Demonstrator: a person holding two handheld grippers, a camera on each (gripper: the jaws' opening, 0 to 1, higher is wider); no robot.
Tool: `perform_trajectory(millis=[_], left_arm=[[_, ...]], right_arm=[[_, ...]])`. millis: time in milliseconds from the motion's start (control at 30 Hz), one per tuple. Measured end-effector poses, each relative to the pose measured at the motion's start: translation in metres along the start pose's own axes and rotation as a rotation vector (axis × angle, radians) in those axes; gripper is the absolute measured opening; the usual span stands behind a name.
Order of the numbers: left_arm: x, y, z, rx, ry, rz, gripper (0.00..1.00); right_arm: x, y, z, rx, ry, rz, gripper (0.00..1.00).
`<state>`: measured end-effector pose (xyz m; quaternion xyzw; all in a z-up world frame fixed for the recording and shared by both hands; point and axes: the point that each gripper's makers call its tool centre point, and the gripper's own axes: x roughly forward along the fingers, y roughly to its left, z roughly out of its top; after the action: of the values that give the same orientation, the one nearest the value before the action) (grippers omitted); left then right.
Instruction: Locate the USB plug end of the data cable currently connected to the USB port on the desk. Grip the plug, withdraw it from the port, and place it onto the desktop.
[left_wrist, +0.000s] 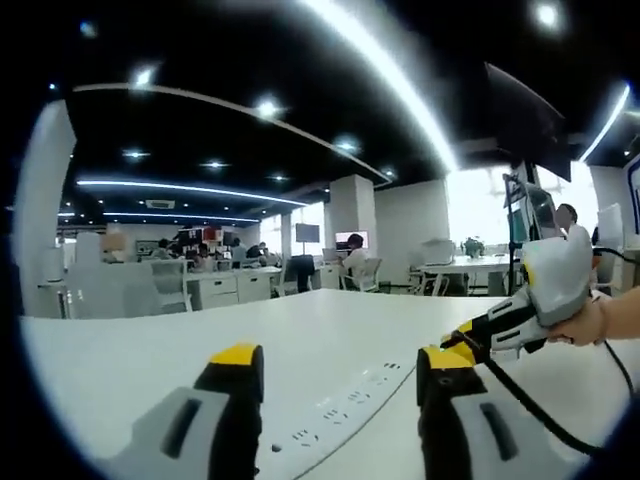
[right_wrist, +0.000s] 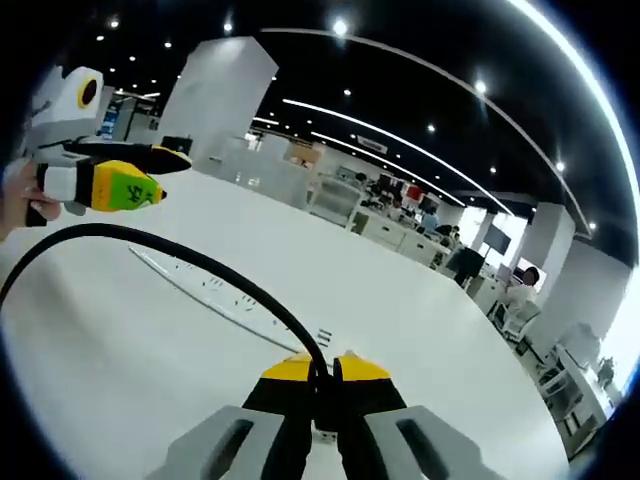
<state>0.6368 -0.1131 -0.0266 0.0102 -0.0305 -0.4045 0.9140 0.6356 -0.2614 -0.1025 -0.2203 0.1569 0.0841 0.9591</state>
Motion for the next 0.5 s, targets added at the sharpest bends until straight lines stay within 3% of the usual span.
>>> perform_trajectory(millis=[167,267,500], left_arm=[[0.0,-0.011,0.005,-0.025,-0.023,-0.048,0.63],[0.001,-0.013,0.002,-0.012,-0.008,-0.053,0.64],[0.002,-0.014,-0.003,-0.002,0.009,-0.063,0.64]], right_arm=[[0.002,0.002,0.0,-0.014,-0.005,0.001,0.09],[0.003,0.009,0.004,0.009,-0.038,0.046,0.1],[0.006,0.008,0.003,0.045,-0.049,0.06,0.1]])
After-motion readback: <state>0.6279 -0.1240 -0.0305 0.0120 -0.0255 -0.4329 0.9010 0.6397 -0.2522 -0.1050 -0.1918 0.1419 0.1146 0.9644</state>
